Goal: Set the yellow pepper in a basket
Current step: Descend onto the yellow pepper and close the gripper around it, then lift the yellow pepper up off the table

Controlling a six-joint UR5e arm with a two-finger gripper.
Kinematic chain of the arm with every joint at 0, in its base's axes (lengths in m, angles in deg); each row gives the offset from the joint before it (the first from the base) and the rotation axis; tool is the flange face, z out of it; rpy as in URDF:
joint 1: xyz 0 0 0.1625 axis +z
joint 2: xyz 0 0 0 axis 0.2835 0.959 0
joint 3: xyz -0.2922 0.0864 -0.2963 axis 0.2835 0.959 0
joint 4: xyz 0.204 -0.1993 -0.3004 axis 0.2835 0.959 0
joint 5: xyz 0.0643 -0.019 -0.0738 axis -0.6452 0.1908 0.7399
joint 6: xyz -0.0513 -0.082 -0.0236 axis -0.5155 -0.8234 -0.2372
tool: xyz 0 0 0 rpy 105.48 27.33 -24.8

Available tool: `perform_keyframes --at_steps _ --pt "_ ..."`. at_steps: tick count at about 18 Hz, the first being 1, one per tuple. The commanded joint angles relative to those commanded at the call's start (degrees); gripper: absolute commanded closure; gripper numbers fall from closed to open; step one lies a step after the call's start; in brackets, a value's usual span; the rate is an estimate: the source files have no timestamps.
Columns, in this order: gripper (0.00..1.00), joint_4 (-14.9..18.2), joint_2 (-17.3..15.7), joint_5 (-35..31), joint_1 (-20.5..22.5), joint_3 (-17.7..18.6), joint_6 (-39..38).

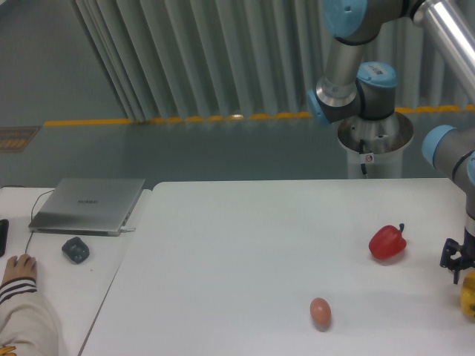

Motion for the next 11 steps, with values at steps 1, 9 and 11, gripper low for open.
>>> perform_keyframes --at_steps 1,9,11 --pt "0.0 -0.2 0.3 -0.1 -0.1 0.1 0.0" --pt "0.51 -0.8 1.1 -3.2 -1.1 0.0 -0.1" --pt "0.57 -0.8 0.8 -3.2 -1.2 0.0 0.0"
